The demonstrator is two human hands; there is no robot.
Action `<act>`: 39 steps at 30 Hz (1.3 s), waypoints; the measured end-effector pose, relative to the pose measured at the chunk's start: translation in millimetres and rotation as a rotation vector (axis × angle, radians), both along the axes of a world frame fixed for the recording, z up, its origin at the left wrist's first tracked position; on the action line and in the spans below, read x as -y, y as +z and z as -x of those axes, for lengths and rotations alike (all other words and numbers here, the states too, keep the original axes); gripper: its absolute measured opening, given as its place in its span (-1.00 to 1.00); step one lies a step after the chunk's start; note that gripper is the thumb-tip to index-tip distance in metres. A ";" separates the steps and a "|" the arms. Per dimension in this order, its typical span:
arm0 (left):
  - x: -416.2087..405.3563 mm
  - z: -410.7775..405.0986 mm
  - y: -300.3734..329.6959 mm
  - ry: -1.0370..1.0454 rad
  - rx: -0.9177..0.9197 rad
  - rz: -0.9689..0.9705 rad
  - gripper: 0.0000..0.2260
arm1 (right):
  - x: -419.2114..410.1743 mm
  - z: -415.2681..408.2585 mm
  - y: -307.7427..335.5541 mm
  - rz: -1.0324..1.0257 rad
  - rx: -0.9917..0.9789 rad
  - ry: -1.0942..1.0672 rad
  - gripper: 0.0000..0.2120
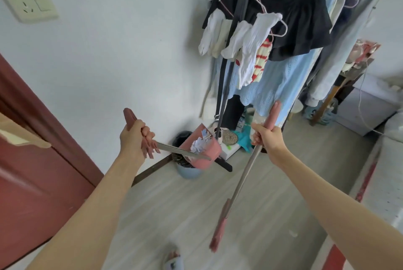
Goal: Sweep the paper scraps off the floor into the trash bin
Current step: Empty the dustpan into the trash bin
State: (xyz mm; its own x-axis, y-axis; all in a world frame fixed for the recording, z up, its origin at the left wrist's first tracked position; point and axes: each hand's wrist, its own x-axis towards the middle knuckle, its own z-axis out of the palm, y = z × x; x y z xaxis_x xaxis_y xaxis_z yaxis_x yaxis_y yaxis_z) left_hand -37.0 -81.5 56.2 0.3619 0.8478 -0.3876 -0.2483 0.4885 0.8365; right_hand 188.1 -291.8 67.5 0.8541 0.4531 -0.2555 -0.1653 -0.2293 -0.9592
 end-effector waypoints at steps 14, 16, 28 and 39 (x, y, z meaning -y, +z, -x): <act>-101.4 -1.2 -81.0 0.316 0.141 0.479 -0.80 | -94.8 -20.1 -27.3 0.109 0.091 0.121 -0.58; -99.9 3.8 -90.5 0.366 0.178 0.517 -0.81 | -105.8 -21.1 -28.4 0.124 0.089 0.146 -0.59; -94.4 33.6 -127.5 0.590 0.358 0.607 -0.86 | -134.9 -17.4 -39.1 0.122 0.048 0.244 -0.58; -98.8 53.1 -131.1 0.587 0.296 0.625 -0.83 | -143.9 -4.5 -30.9 0.109 0.049 0.268 -0.62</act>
State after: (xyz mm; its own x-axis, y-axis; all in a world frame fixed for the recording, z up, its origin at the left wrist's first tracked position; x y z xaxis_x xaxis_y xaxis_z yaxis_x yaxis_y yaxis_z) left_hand -90.1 17.4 -74.9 0.0962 0.5941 -0.7987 -0.7630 0.5592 0.3241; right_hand 192.6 -147.9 36.7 0.7202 0.6363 -0.2765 -0.0391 -0.3607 -0.9319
